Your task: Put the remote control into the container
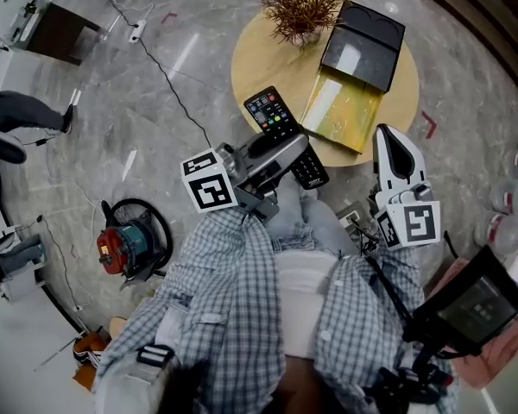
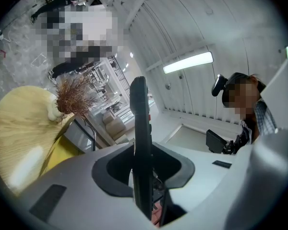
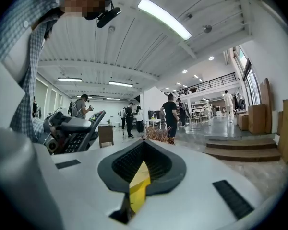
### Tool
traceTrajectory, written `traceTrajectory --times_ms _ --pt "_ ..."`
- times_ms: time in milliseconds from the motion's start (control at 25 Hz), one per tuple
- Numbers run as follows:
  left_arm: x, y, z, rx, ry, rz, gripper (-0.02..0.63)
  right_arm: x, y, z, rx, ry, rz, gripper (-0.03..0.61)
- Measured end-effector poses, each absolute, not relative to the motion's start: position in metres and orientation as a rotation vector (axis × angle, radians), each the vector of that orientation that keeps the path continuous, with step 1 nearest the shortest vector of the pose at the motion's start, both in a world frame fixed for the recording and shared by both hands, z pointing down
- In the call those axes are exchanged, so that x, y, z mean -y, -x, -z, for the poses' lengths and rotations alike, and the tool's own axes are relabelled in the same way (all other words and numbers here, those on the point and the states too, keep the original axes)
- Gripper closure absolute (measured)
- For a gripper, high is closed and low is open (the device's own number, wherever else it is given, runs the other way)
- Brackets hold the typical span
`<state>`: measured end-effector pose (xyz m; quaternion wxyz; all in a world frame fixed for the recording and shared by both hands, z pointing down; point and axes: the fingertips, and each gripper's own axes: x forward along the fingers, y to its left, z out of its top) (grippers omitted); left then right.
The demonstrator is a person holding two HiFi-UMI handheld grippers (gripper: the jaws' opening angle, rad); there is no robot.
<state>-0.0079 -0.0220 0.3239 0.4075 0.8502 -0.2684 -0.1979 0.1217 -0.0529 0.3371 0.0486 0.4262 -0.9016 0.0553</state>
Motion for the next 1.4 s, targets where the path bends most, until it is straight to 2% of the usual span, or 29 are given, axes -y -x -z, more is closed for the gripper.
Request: traceTrajectory --times_ms 760,840,1000,1240,1400 --pt "0.099 0.021 -0.351 0.560 -2.096 0.440 0.500 0.066 -0.060 -0.350 2.660 -1.186 -0.148 0.567" --pt "0.106 0.022 -0.352 0.565 -2.096 0.443 0.499 0.067 -0.048 -0.345 2.676 -1.178 -0.162 0.521" --pt "0.114 0.029 -0.355 0.558 -2.089 0.449 0.499 0.063 -0.025 -0.348 2.662 -1.155 -0.161 0.484" --pt "0.126 0.017 -0.374 0.556 -2.020 0.430 0.500 0.061 -0.024 -0.366 2.569 -1.152 -0.161 0.371" --pt "0.129 0.011 -0.382 0.546 -2.009 0.406 0.500 0.058 -0.017 -0.382 2.483 -1.145 -0.200 0.334"
